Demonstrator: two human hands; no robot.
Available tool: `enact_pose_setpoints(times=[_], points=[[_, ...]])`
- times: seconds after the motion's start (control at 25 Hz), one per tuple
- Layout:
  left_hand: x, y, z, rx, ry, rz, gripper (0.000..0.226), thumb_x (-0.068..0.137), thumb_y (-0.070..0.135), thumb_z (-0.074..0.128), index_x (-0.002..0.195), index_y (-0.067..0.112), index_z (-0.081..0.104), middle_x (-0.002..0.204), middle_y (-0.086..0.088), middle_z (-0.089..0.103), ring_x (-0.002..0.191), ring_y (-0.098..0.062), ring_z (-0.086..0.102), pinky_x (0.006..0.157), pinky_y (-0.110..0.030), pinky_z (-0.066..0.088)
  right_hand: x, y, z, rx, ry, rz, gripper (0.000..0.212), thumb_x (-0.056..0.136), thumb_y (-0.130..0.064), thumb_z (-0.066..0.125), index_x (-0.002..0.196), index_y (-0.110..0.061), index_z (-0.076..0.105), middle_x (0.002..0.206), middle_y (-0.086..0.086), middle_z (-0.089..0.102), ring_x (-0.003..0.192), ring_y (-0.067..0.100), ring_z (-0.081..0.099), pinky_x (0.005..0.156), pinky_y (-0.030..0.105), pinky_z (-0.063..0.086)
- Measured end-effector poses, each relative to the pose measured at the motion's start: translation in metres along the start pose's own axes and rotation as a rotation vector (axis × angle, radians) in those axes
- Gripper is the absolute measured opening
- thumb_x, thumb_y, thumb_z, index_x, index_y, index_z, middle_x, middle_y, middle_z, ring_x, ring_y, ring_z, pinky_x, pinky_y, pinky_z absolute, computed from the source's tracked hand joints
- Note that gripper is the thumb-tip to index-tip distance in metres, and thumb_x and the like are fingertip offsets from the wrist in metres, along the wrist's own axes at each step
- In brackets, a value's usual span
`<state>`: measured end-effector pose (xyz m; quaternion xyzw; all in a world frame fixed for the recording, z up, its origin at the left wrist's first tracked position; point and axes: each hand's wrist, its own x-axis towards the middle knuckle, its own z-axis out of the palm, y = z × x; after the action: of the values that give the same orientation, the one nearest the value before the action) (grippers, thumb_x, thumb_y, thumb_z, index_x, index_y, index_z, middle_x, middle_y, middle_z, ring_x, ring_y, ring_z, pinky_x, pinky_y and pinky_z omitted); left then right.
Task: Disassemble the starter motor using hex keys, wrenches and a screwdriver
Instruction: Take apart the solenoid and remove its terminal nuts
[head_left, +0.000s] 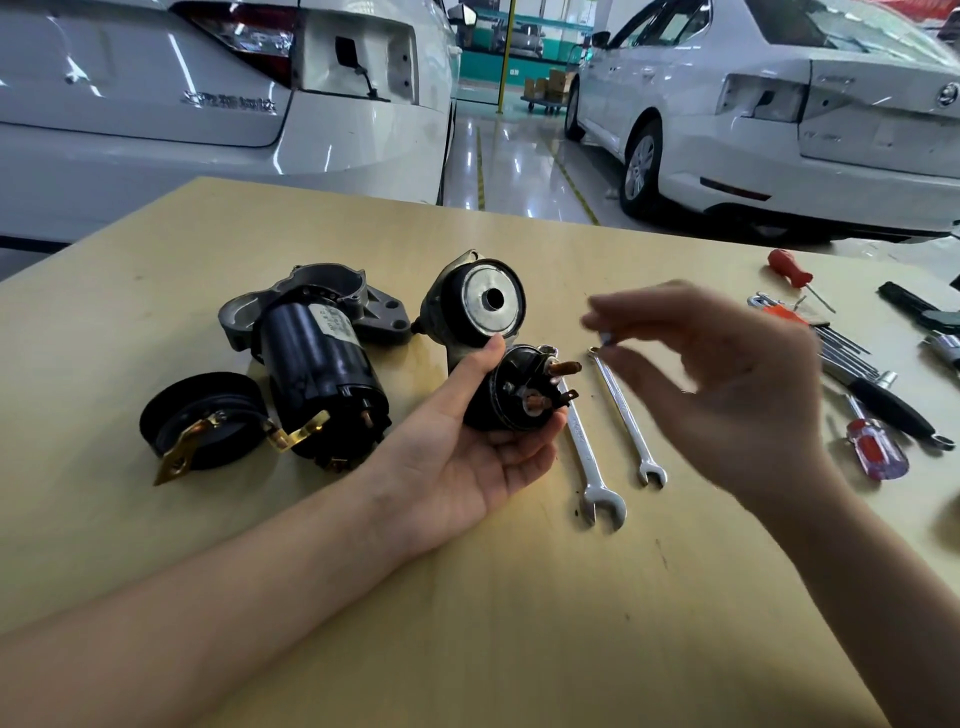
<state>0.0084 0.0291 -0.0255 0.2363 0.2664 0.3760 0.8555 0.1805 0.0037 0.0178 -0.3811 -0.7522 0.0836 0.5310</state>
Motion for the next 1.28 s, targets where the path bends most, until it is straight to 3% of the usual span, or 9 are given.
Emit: enact_pose_setpoints(times=[0.16,0.28,0.44,0.52,0.6,0.76,0.96,1.12,1.28], points=[[0.002,-0.001,0.0,-0.013,0.0,-0.001,0.051,0.065,0.042,0.071,0.104,0.01,0.066,0.089,-0.012,0.07,0.071,-0.02,0.068,0.064,-0.028,0.057,0.01,0.011,-0.02,-0.037,0.24,0.26,0.032,0.076,0.003,0.074,0.098,-0.019,0.067,0.088,-0.002,0.071,0.079,0.006,0.068,0.076,0.016,0.052],[0.002,-0.001,0.0,-0.009,0.004,0.0,0.05,0.066,0.042,0.071,0.103,0.009,0.067,0.088,-0.014,0.07,0.07,-0.02,0.068,0.064,-0.028,0.058,0.008,0.028,-0.027,-0.371,0.043,0.498,0.022,0.073,-0.003,0.078,0.088,-0.019,0.072,0.074,-0.005,0.069,0.065,0.006,0.065,0.064,0.01,0.049],[0.002,0.0,0.0,0.001,-0.008,0.009,0.058,0.063,0.042,0.071,0.111,0.01,0.064,0.089,-0.015,0.069,0.069,-0.02,0.068,0.061,-0.028,0.057,0.001,0.043,-0.025,-0.587,-0.358,0.695,0.016,0.076,-0.003,0.072,0.086,-0.015,0.073,0.076,0.0,0.069,0.077,0.017,0.066,0.072,0.03,0.054],[0.002,0.0,0.0,-0.006,-0.008,0.01,0.058,0.063,0.042,0.071,0.111,0.01,0.064,0.089,-0.015,0.069,0.068,-0.02,0.068,0.061,-0.028,0.057,0.001,0.043,-0.026,-0.624,-0.412,0.699,0.016,0.078,-0.01,0.071,0.091,-0.02,0.073,0.084,-0.002,0.069,0.084,0.016,0.063,0.075,0.032,0.052],[0.002,-0.001,-0.001,-0.006,-0.005,0.016,0.053,0.065,0.042,0.07,0.106,0.009,0.066,0.09,-0.015,0.069,0.069,-0.02,0.068,0.061,-0.029,0.057,0.003,0.038,-0.027,-0.531,-0.379,0.63,0.027,0.078,-0.008,0.069,0.096,-0.029,0.068,0.097,-0.005,0.067,0.091,0.012,0.061,0.079,0.034,0.05],[0.003,-0.003,0.0,0.002,0.011,0.028,0.049,0.071,0.045,0.066,0.104,0.009,0.068,0.089,-0.013,0.07,0.071,-0.02,0.069,0.064,-0.028,0.058,0.003,0.011,-0.012,0.07,-0.459,0.519,0.049,0.071,-0.011,0.075,0.112,-0.032,0.063,0.108,-0.009,0.068,0.099,0.008,0.064,0.086,0.026,0.051],[0.002,-0.002,-0.001,-0.045,-0.016,0.044,0.053,0.084,0.048,0.059,0.115,0.006,0.064,0.102,-0.013,0.069,0.085,-0.025,0.069,0.073,-0.031,0.059,-0.013,0.001,0.024,-0.148,-0.233,0.36,0.056,0.056,-0.054,0.081,0.105,-0.034,0.063,0.089,-0.021,0.068,0.085,-0.001,0.064,0.077,0.019,0.049],[0.003,-0.001,-0.004,-0.02,-0.059,-0.015,0.077,0.092,0.067,0.028,0.132,0.006,0.055,0.128,-0.017,0.061,0.121,-0.027,0.057,0.094,-0.04,0.051,-0.016,0.004,0.037,-0.176,-0.093,0.402,0.052,0.056,-0.053,0.08,0.1,-0.032,0.062,0.084,-0.02,0.068,0.08,-0.002,0.065,0.075,0.022,0.052],[0.007,-0.003,-0.007,0.001,-0.073,-0.024,0.077,0.092,0.066,0.027,0.126,0.004,0.058,0.118,-0.019,0.067,0.104,-0.026,0.068,0.081,-0.037,0.055,-0.011,0.008,0.038,-0.034,0.036,0.517,0.037,0.053,-0.039,0.083,0.085,-0.029,0.068,0.073,-0.012,0.071,0.07,-0.001,0.068,0.067,0.018,0.054]])
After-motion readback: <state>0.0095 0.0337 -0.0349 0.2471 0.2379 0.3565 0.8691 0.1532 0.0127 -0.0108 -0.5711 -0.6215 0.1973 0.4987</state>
